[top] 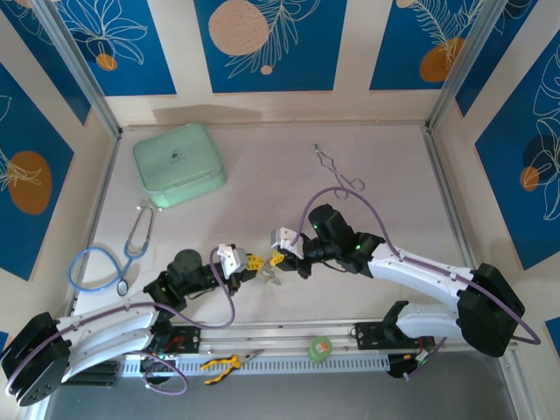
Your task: Put the keys on the keyring
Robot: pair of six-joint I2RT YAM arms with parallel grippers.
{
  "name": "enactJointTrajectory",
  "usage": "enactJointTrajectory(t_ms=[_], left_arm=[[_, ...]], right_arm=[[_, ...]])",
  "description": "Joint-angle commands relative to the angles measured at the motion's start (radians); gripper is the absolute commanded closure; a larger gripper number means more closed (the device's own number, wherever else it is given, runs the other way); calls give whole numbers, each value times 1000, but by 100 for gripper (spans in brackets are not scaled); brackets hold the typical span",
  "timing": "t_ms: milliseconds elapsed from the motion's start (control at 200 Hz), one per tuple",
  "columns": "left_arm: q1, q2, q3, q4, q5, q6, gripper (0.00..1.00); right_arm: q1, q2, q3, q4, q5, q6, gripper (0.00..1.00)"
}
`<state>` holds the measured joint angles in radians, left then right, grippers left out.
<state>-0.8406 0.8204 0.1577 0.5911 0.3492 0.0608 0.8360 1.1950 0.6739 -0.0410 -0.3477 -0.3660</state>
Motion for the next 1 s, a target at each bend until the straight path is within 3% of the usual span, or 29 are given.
enactJointTrajectory(t_ms=[0,335,420,515,635,820,995], left_arm=[[0,-5,13,78,28,7,100],[0,29,44,37,51,46,100],[0,29,46,30,45,54,100],[0,30,46,26,48,53,100],[0,32,43,47,50,37,100],[0,37,32,86,51,14,100],[0,34,27,94,52,7,100]], right_arm=[[3,19,11,-55,9,-2,100],[23,41,27,-69,18,14,100],[15,16,10,-53,16,27,93],[5,-15,-15,-8,16,48,79],[-1,-23,-25,36,-8,64,72],[8,25,-16,70,-30,70,71],[15,51,-9,70,-27,58,78]])
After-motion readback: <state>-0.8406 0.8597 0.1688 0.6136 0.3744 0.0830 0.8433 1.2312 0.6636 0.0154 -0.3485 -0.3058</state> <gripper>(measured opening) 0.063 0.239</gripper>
